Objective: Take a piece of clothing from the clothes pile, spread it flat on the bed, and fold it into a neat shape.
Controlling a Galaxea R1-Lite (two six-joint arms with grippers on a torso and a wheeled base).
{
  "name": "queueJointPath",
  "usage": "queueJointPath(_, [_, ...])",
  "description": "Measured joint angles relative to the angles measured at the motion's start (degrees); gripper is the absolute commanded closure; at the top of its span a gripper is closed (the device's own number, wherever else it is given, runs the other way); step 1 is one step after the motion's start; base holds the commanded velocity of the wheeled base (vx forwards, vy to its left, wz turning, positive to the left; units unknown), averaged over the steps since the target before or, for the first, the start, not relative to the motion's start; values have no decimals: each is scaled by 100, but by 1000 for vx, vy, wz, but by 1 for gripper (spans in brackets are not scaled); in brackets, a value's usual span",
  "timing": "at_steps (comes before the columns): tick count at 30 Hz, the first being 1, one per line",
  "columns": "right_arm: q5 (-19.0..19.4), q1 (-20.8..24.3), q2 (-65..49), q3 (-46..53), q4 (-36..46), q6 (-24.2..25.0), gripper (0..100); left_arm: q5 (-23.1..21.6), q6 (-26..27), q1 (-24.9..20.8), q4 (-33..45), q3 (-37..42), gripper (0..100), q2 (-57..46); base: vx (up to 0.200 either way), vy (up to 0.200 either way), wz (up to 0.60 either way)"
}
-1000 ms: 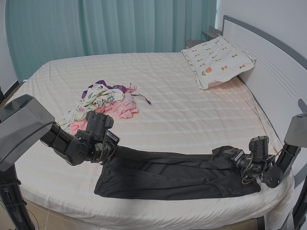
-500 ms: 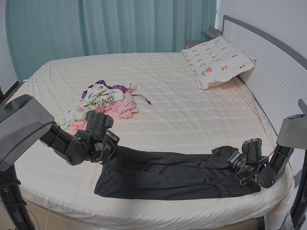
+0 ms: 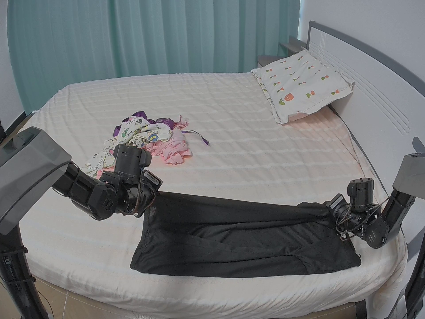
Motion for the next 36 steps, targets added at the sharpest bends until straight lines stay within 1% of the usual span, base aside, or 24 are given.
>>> queueJointPath(6, [16, -276, -107, -610, -17, -80, 100, 5, 18, 116, -110, -312, 100, 33, 0, 0, 0])
queueJointPath(12, [24, -360, -157, -691, -74, -138, 100, 21, 7, 162, -602, -196, 100, 61, 0, 0, 0])
queueJointPath(16, [71, -373, -121, -499, -72, -193, 100, 18, 40, 174, -841, 5, 100, 111, 0, 0, 0])
queueJointPath(23, [254, -360, -68, -52, -85, -529, 100, 7, 55, 182, -848, 207, 100, 245, 0, 0, 0])
queueJointPath(27, [284, -336, -60, 223, -208, -655, 100, -6, 99, 174, -837, 347, 100, 312, 0, 0, 0])
queueJointPath(36, [297, -295, 11, 965, -1231, -920, 100, -15, 276, 171, -844, 702, 100, 354, 0, 0, 0])
